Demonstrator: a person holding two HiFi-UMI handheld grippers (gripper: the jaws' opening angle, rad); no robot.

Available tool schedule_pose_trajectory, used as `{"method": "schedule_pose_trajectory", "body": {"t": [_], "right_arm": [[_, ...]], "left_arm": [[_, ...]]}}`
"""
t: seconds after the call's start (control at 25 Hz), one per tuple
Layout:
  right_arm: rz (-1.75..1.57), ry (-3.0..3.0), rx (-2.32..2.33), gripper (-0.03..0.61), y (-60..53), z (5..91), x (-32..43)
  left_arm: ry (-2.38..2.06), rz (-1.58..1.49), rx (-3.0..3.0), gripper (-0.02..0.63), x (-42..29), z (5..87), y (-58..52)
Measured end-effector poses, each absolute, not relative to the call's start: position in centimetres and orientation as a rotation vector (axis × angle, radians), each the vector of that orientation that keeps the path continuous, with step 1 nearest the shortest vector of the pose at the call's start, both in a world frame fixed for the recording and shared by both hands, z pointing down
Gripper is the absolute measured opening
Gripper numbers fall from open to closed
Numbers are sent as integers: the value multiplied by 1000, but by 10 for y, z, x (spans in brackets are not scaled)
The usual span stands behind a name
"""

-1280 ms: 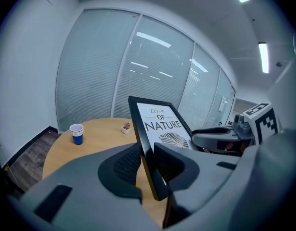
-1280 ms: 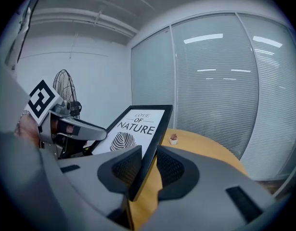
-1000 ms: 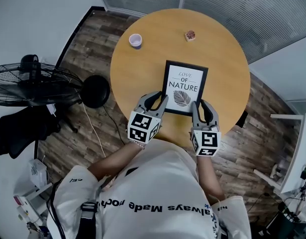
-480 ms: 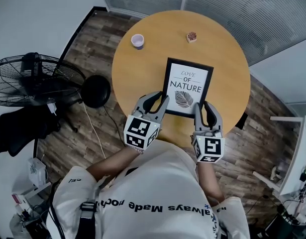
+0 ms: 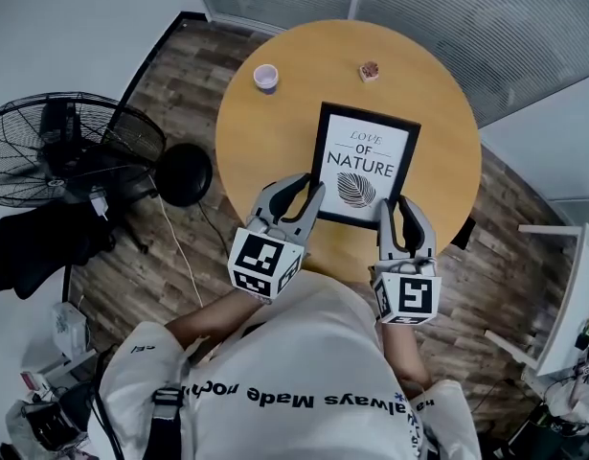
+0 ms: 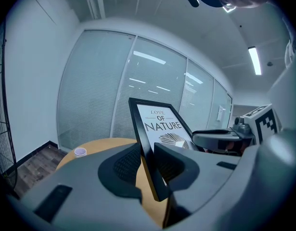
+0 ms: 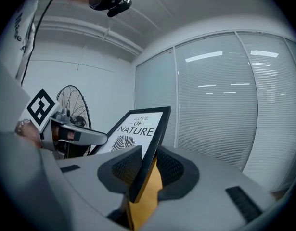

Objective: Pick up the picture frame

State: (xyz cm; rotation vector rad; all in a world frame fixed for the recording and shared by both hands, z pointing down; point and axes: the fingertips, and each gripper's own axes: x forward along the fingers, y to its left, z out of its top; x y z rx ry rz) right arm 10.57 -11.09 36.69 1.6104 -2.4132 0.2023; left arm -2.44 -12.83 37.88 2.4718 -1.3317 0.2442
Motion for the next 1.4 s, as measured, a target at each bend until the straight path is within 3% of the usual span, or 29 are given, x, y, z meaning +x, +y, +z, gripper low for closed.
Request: {"method": "schedule_pose_trajectory", "body": {"t": [1.4], "right_arm": [[24, -2531, 1672, 110, -87, 283, 94]], "left_arm": [[-1393, 54, 2605, 98, -35, 297, -109]]}}
